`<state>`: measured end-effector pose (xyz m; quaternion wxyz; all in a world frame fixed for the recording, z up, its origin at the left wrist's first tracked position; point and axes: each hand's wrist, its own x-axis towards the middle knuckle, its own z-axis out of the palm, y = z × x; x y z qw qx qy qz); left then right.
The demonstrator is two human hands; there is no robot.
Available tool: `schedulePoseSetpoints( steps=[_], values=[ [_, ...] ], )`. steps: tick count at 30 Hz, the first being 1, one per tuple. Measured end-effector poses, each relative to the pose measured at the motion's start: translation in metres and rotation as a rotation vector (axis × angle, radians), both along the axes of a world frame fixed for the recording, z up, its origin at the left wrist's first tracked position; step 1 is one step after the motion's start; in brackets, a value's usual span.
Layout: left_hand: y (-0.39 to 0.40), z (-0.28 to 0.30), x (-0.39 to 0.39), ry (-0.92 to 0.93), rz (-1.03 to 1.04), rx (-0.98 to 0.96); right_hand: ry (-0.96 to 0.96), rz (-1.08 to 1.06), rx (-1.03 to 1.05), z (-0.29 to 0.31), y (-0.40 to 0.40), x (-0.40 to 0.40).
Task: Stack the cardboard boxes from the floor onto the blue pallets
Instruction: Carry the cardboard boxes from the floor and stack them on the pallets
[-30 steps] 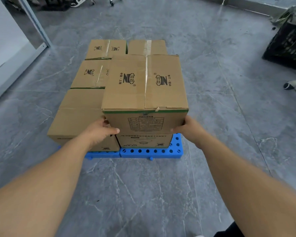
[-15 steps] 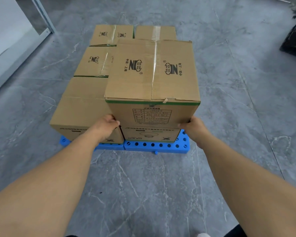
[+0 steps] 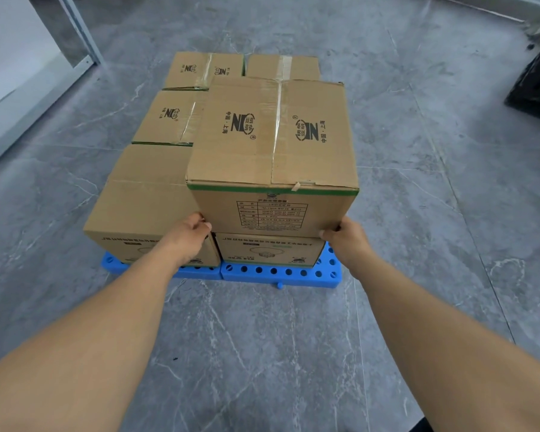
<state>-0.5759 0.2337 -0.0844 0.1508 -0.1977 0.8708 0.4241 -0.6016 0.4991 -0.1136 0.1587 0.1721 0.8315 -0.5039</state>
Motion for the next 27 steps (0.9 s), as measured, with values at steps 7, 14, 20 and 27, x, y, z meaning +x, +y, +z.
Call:
schedulePoseSetpoints(
  steps=[7,14,20,27],
  values=[
    [0.0,-0.003,-0.001,-0.022,0.008,0.049,0.003,-0.001,0.017,-0.003,0.002,0.003],
    [0.0,0.0,-0.001,0.022,0.073,0.091,-0.034,0.01,0.076,-0.002,0.009,0.001],
    [-0.009,0.004,0.013,0.145,0.252,0.14,-0.225,-0.068,0.171,0.005,-0.001,0.021],
    [-0.019,0.027,0.057,0.042,0.403,0.178,-0.325,0.089,0.351,0.044,-0.02,0.042]
  ],
)
